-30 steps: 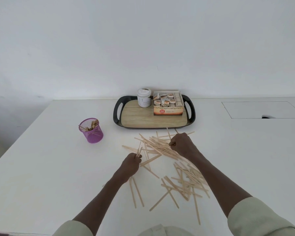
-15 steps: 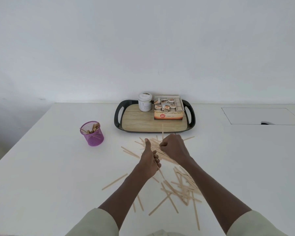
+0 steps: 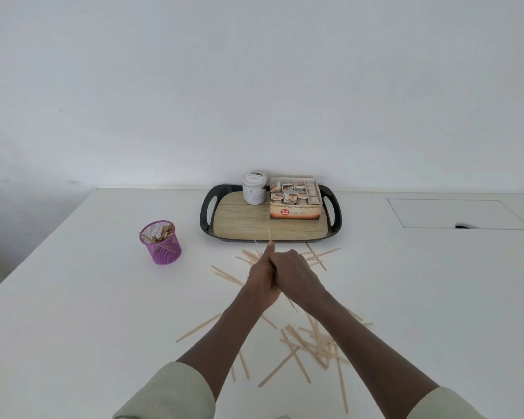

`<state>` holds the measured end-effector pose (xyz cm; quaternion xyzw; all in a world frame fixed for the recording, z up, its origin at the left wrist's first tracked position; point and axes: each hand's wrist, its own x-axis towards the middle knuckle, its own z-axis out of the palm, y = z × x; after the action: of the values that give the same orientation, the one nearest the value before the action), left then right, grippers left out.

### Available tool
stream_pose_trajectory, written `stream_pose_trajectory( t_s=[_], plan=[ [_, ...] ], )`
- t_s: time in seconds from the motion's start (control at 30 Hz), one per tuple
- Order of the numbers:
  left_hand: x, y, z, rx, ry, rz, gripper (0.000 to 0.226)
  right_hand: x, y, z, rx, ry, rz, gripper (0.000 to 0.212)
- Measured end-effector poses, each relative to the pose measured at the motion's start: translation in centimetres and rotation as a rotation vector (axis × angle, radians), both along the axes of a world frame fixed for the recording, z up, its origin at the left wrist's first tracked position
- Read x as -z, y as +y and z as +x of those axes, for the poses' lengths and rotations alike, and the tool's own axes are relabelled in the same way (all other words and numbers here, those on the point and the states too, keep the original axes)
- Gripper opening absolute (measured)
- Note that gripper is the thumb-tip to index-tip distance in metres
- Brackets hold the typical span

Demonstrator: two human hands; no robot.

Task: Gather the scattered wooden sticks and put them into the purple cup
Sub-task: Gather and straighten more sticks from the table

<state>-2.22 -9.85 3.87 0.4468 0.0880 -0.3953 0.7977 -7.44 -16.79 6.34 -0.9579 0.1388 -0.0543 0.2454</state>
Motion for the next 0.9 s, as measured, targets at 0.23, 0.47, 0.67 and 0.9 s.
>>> stream_pose_trajectory(
  t_s=[0.23, 0.47, 0.67, 0.9],
  plan=[
    [-0.1, 0.0, 0.7, -0.141, 0.025, 0.15, 0.034, -0.1, 0.8, -0.9, 0.003, -0.043, 0.227, 0.03],
    [-0.4, -0.1, 1.9, -0.39, 0.049, 0.173, 0.042, 0.2, 0.0, -0.4, -0.045, -0.304, 0.294, 0.026],
    [-1.6, 0.1, 2.8, -0.454, -0.021, 0.069, 0.051, 1.4, -0.9, 0.0, 0.44, -0.35, 0.952, 0.014],
    [-3.4, -0.4, 1.2, -0.379, -0.343, 0.075, 0.054, 1.8, 0.6, 0.1, 0.45, -0.15, 2.044, 0.056]
  ],
)
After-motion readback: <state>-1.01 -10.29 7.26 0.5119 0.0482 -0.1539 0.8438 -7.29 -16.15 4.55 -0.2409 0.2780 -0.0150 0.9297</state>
